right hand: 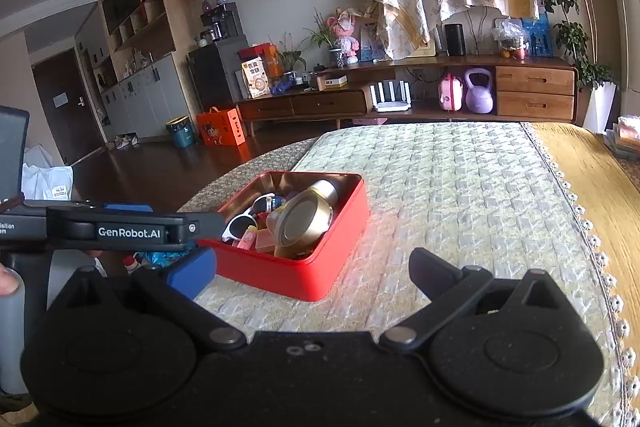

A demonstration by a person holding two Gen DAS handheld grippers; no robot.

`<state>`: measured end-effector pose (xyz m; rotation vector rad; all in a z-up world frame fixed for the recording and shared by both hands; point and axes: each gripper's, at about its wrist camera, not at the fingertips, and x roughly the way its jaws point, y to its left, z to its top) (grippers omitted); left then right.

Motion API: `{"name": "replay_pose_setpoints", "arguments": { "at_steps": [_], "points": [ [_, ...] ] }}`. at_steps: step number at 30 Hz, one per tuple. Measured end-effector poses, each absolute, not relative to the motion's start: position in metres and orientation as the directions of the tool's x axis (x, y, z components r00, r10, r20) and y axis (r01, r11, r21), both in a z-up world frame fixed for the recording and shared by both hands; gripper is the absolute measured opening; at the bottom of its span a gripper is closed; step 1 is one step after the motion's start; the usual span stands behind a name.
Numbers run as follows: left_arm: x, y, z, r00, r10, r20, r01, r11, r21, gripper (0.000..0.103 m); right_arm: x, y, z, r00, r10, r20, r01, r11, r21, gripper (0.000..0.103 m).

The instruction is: Organize rigid objects

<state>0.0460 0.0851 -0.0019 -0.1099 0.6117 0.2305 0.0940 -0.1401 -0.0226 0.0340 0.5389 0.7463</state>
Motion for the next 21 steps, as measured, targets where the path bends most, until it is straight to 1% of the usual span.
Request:
{"name": "replay_pose_setpoints", "arguments": {
  "at_steps": [21],
  "points": [
    [0.046,0.083,-0.007,0.776,0.185,-0.602,-0.26,0.965,-0.038,0.103,0.095,-0.139,-0.034,0.586,0.656,-0.476,-0.627,0.739,0.246,0.103]
  ]
}}
